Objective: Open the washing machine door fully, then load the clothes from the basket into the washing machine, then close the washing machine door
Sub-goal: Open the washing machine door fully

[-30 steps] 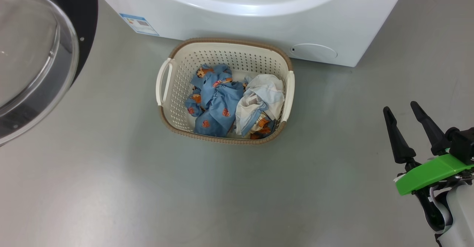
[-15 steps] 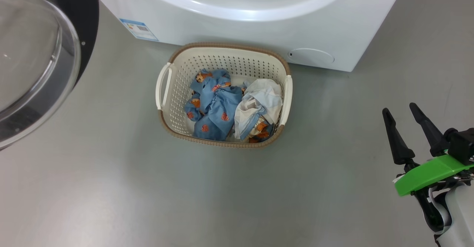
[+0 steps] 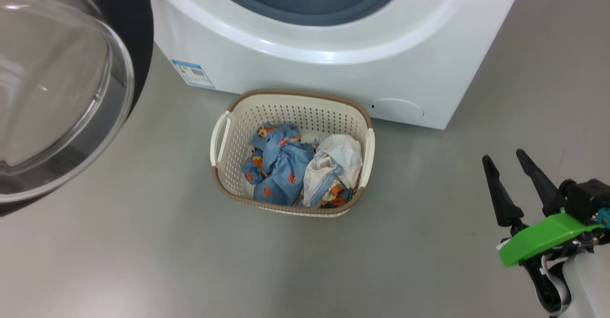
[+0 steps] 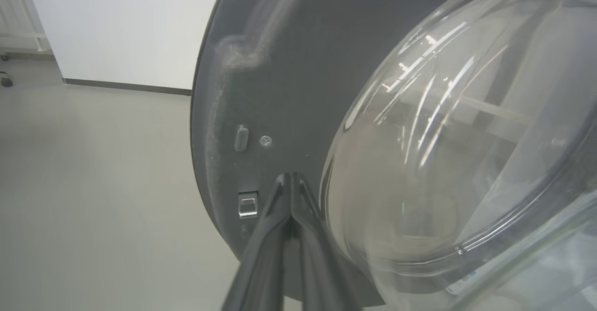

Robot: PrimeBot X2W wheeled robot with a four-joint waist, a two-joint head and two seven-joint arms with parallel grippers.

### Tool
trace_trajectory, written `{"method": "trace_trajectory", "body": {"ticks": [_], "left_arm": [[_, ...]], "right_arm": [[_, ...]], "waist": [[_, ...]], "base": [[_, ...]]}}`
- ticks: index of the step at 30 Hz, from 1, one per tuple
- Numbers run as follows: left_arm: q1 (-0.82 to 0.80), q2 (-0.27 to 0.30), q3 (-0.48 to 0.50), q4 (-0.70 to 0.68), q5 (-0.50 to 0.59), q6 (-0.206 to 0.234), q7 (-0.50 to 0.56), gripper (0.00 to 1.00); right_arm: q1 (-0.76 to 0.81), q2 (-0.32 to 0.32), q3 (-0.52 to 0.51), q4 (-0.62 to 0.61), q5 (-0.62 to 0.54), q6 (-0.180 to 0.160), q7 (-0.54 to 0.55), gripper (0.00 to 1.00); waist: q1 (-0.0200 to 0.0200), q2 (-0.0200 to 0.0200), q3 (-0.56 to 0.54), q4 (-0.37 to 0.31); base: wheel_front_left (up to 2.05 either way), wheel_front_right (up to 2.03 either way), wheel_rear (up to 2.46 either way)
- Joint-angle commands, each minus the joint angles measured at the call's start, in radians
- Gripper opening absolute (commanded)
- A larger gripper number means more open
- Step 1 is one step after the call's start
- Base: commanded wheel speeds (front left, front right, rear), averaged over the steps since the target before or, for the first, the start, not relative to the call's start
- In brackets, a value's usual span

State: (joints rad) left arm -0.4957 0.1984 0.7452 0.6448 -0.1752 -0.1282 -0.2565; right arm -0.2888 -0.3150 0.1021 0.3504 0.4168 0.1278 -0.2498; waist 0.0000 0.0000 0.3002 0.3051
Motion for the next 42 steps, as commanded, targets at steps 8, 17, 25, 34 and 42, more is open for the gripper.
{"method": "trace_trajectory", "body": {"ticks": [8, 17, 25, 34, 42], "left_arm": [[0.172, -0.003, -0.085, -0.103, -0.044, -0.002, -0.005, 0.00], [0.306, -0.062, -0.213, -0.190, -0.077, -0.002, -0.005, 1.00], [0.370, -0.083, -0.348, -0.262, -0.110, -0.002, -0.005, 1.00], [0.409, -0.072, -0.476, -0.327, -0.149, -0.002, -0.005, 1.00], [0.421, -0.057, -0.571, -0.349, -0.181, -0.002, -0.005, 1.00]], "right_arm": [[0.068, 0.011, 0.017, -0.009, 0.015, 0.003, -0.012, 1.00], [0.107, 0.018, 0.006, -0.011, 0.022, 0.003, -0.012, 1.00], [0.126, 0.026, -0.002, -0.013, 0.021, 0.003, -0.012, 1.00], [0.136, 0.027, -0.008, -0.014, 0.021, 0.003, -0.012, 1.00], [0.137, 0.022, -0.005, -0.012, 0.024, 0.003, -0.012, 1.00]], "waist": [[0.0000, 0.0000, -0.116, -0.005], [0.0000, 0.0000, -0.176, -0.040], [0.0000, 0.0000, -0.200, -0.097], [0.0000, 0.0000, -0.207, -0.167], [0.0000, 0.0000, -0.214, -0.230]], "base": [[0.00, 0.00, 0.00], [0.00, 0.00, 0.00], [0.00, 0.00, 0.00], [0.00, 0.00, 0.00], [0.00, 0.00, 0.00]]}}
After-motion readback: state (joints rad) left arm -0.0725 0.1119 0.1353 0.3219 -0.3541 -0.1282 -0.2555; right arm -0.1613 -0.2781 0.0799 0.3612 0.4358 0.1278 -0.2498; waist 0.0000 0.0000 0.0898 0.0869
